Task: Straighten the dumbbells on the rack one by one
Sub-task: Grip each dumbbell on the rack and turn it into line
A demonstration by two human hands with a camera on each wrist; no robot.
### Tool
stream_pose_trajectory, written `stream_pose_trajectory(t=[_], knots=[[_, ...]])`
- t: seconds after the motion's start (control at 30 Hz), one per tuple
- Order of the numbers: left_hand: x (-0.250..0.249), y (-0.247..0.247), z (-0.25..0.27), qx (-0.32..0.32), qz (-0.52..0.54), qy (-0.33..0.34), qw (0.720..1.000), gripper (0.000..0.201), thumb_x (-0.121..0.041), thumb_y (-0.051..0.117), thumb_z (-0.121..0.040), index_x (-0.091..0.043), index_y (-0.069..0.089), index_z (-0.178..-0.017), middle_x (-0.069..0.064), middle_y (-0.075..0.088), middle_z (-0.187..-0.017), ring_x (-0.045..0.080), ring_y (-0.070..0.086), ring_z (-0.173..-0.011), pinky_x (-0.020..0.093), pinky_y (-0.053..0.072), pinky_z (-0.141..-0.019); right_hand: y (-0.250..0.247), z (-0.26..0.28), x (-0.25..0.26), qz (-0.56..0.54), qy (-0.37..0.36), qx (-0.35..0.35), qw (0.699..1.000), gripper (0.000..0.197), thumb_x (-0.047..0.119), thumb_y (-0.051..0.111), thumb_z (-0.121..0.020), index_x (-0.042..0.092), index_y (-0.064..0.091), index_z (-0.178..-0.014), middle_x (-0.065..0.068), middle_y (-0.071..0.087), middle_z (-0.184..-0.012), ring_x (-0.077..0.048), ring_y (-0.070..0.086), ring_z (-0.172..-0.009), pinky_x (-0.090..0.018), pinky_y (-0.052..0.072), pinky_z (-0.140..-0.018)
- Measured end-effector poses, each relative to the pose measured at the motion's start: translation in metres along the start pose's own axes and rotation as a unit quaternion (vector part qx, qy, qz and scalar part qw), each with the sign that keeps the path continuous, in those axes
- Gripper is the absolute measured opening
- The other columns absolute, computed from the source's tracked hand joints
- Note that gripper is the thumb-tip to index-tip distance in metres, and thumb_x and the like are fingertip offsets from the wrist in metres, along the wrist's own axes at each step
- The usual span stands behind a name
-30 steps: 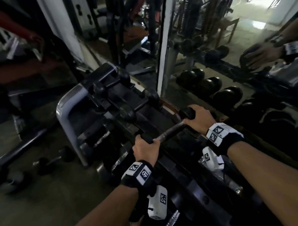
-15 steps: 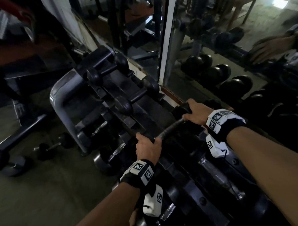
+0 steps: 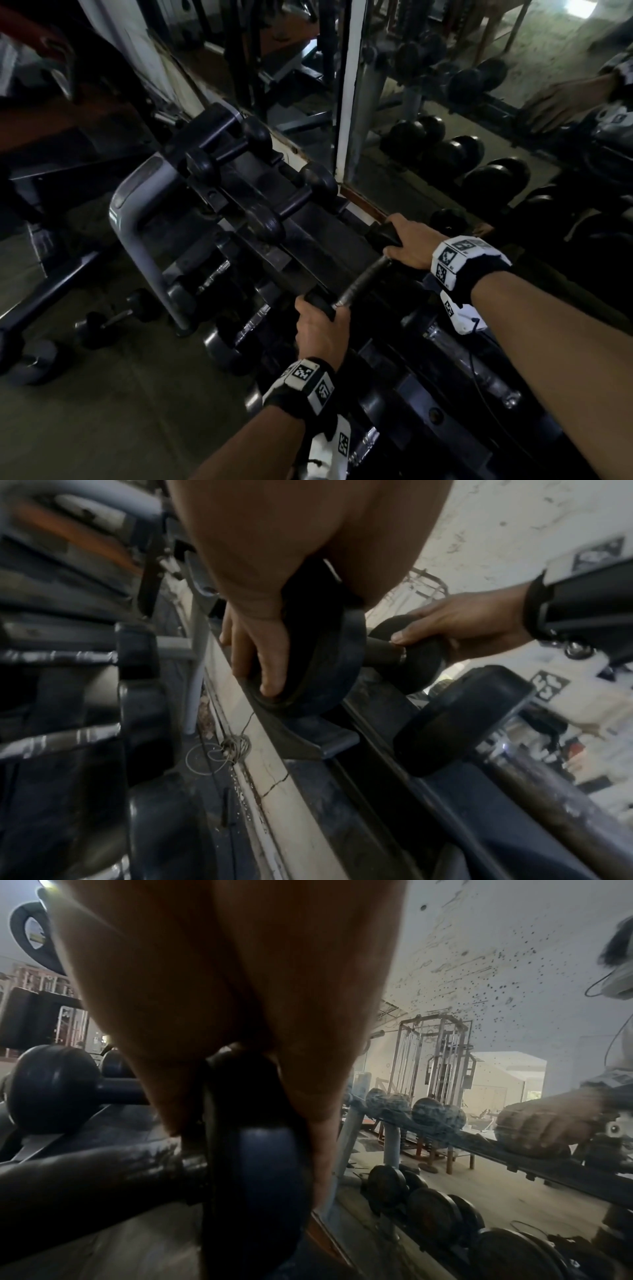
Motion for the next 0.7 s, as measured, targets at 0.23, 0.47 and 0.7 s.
stream_pose_trajectory(t=[0.23,0.47,0.7], knots=[[0.002,0.002,-0.003,0.020,-0.033,0.002,0.999,0.083,-0.046,0.057,-0.090,-0.006,0.016,-0.149,0.015,0.057,-0.131,0.035,0.057,-0.118,0.039,0.045,-0.099,-0.001,0.007,0.001,-0.024,0.016,0.003,1.000,0.063,0.032,0.063,-0.089,0.012,0.032,-0.140,-0.016,0.061,-0.124,-0.033,0.060,-0.109,-0.032,0.043,-0.085],[-0.034,-0.015,-0.007,-0.004,-0.132,0.087,0.987,0.089,-0.058,0.056,-0.083,-0.002,0.026,-0.145,0.024,0.041,-0.142,0.040,0.043,-0.131,0.047,0.036,-0.108,-0.015,0.046,-0.011,-0.122,0.100,-0.065,0.985,0.076,0.042,0.061,-0.090,0.013,0.023,-0.149,-0.015,0.056,-0.134,-0.035,0.058,-0.117,-0.035,0.045,-0.094],[-0.117,-0.007,0.008,0.096,-0.182,0.285,0.936,0.057,-0.043,0.053,-0.093,-0.010,0.046,-0.139,0.017,0.052,-0.140,0.035,0.048,-0.129,0.039,0.038,-0.104,-0.022,0.143,-0.046,-0.228,0.248,-0.219,0.916,0.053,0.044,0.060,-0.087,0.015,0.051,-0.130,-0.012,0.063,-0.126,-0.034,0.060,-0.114,-0.034,0.047,-0.091]])
Point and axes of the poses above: each hand's wrist, its own z-axis away from the middle knuckle, its own y-axis out of the palm, x = y × z, the point moved 8 cm from there along -z, towards the middle knuckle
